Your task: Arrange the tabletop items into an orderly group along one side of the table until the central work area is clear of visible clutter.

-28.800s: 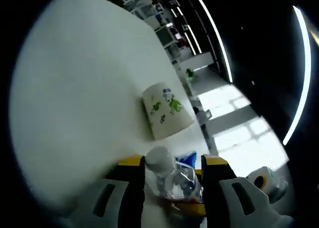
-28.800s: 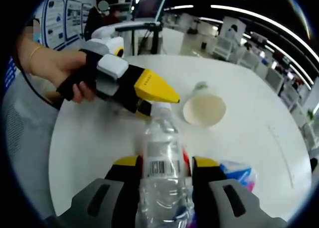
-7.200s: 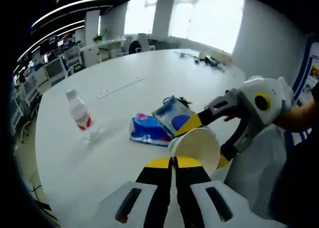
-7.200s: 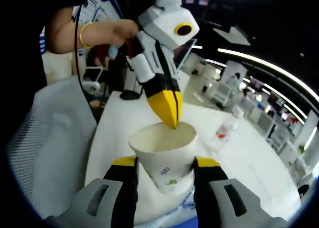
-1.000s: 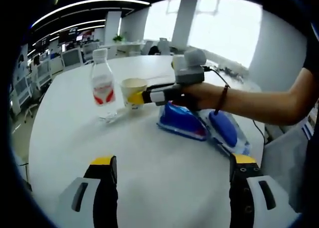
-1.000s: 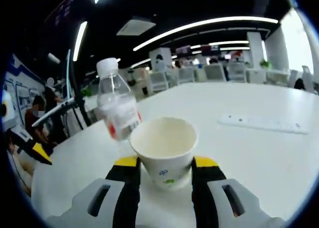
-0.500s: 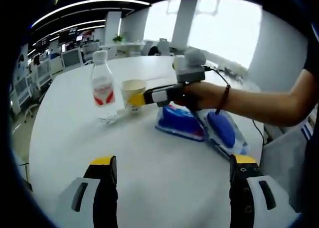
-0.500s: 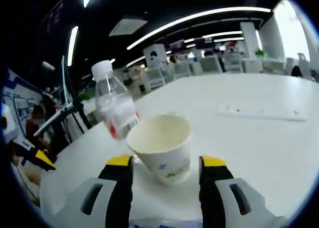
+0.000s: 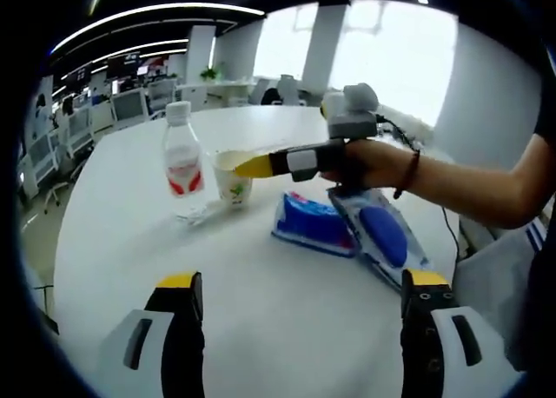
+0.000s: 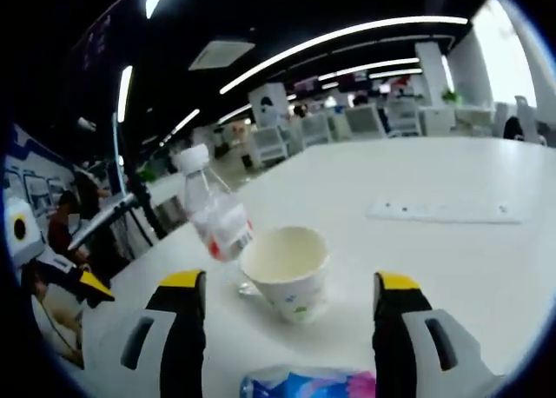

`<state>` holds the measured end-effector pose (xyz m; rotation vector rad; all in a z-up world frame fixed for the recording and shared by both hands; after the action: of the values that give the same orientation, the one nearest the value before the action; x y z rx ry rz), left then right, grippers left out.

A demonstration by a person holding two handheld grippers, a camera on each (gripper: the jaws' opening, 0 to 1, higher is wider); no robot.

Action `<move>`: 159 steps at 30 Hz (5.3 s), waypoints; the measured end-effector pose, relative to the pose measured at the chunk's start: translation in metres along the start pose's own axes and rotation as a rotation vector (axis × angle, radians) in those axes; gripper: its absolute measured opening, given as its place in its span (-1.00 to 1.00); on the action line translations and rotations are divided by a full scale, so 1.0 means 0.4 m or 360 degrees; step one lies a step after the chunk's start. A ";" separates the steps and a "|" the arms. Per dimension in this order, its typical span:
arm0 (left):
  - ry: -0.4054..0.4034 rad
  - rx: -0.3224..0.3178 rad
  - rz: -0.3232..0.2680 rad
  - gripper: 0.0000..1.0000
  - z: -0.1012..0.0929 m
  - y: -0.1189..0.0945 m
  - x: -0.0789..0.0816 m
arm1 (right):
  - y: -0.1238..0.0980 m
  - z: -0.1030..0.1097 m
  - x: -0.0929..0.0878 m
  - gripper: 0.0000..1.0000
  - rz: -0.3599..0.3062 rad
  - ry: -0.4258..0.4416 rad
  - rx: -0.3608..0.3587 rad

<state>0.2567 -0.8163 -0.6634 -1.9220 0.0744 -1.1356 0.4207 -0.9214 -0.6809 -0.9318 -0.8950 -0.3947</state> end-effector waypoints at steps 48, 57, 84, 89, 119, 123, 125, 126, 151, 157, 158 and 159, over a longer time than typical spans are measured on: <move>0.0124 -0.0054 -0.0072 0.85 -0.080 -0.011 0.066 | -0.421 0.050 -0.141 0.99 0.0086 0.0070 -0.0094; 0.0152 -0.0095 -0.0068 0.80 -0.104 0.009 0.074 | -0.467 0.063 -0.169 0.98 0.0093 0.0133 -0.0140; 0.0295 -0.0026 -0.0157 0.56 -0.114 0.054 0.140 | -0.551 0.074 -0.368 0.73 0.0308 0.0501 -0.0375; 0.0312 -0.0043 -0.0167 0.55 -0.122 0.066 0.153 | -0.558 0.085 -0.385 0.71 0.0324 0.0509 -0.0393; 0.0408 -0.0103 -0.0200 0.27 -0.127 0.171 0.198 | -0.578 0.141 -0.515 0.34 0.0427 0.0812 -0.0585; 0.0415 -0.0110 -0.0203 0.23 -0.124 0.183 0.203 | -0.579 0.149 -0.529 0.28 0.0431 0.0875 -0.0596; 0.0427 -0.0105 -0.0201 0.22 -0.121 0.191 0.204 | -0.579 0.154 -0.535 0.23 0.0436 0.0884 -0.0603; 0.0432 -0.0103 -0.0202 0.21 -0.121 0.193 0.205 | -0.579 0.156 -0.537 0.21 0.0440 0.0889 -0.0603; 0.0450 -0.0205 -0.0131 -0.04 -0.145 0.287 0.203 | -0.542 0.225 -0.581 -0.19 0.0450 0.1109 -0.0527; 0.0401 -0.0207 -0.0108 -0.10 -0.135 0.311 0.197 | -0.520 0.224 -0.587 -0.26 0.0437 0.1192 -0.0507; 0.0397 -0.0205 -0.0102 -0.12 -0.133 0.315 0.196 | -0.517 0.224 -0.586 -0.28 0.0434 0.1200 -0.0505; 0.0388 -0.0205 -0.0091 -0.14 -0.132 0.320 0.193 | -0.512 0.225 -0.587 -0.30 0.0434 0.1219 -0.0500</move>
<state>0.3083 -0.9639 -0.6907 -1.8987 0.2316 -1.4301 0.1064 -0.9791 -0.7373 -1.0575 -0.0030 -0.6078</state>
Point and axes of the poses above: the point that each gripper's makers call its tool centre point, and the gripper's own axes: y roughly forward along the fingers, z roughly to its left, x roughly out of its top, the point moved 1 cm from there along -y, roughly backward along the fingers, and after that the axes turned 12 degrees about z, right-handed, at the moved point
